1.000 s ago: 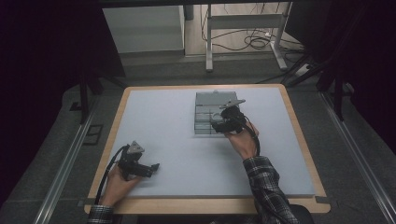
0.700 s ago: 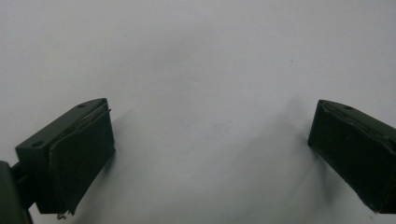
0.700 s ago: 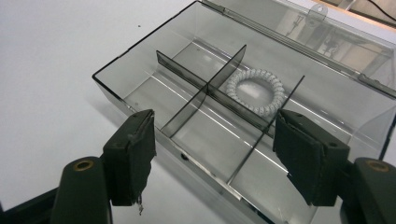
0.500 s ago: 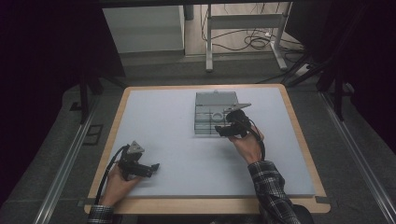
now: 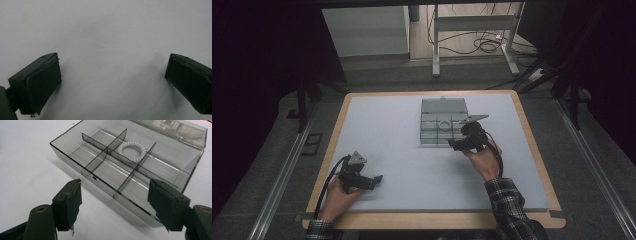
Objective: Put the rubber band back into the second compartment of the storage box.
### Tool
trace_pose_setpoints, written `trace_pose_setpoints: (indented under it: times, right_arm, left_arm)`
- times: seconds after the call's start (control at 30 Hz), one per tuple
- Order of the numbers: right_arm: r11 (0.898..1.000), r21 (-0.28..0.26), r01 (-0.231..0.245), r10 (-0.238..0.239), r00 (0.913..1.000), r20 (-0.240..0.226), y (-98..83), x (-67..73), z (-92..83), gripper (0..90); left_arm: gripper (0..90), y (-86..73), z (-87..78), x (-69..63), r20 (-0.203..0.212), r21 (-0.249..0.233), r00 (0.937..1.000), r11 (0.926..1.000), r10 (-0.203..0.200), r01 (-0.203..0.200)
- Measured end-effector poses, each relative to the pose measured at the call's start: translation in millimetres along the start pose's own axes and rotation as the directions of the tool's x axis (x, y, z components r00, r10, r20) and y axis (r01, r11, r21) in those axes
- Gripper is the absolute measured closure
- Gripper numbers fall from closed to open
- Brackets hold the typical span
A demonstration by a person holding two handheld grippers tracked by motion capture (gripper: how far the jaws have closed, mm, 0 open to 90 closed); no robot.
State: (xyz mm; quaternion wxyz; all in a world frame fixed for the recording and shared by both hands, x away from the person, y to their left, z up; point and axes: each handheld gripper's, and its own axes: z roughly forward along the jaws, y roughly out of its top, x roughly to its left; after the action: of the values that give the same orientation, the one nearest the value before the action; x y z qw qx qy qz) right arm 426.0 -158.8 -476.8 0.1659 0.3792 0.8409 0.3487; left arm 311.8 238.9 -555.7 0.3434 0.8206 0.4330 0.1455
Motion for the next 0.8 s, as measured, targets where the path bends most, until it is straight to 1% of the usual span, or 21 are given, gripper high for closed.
trace_pose_setpoints:
  times: [0.27,0.63,0.67,0.8]
  right_arm:
    - [1.0,0.008,-0.015,0.015,0.9999,-0.001,-8.2,-4.6,-7.9,26.0]
    - [1.0,0.021,-0.017,0.017,0.9998,-0.008,-18.0,-7.8,-17.6,25.2]
    - [0.999,0.025,-0.024,0.024,0.9997,-0.009,-18.6,-7.5,-18.4,25.1]
    - [0.999,0.028,-0.019,0.019,0.9998,-0.009,-22.2,-9.1,-21.1,24.8]
  left_arm:
    - [0.4,0.0,0.0,0.0,0.0,0.0,1.0,1.0,0.0,0.0]
    - [0.3,0.0,0.0,0.0,0.0,0.0,1.0,1.0,0.0,0.0]
    - [0.3,0.0,0.0,0.0,0.0,0.0,1.0,1.0,0.0,0.0]
    - [0.3,0.0,0.0,0.0,0.0,0.0,1.0,1.0,0.0,0.0]
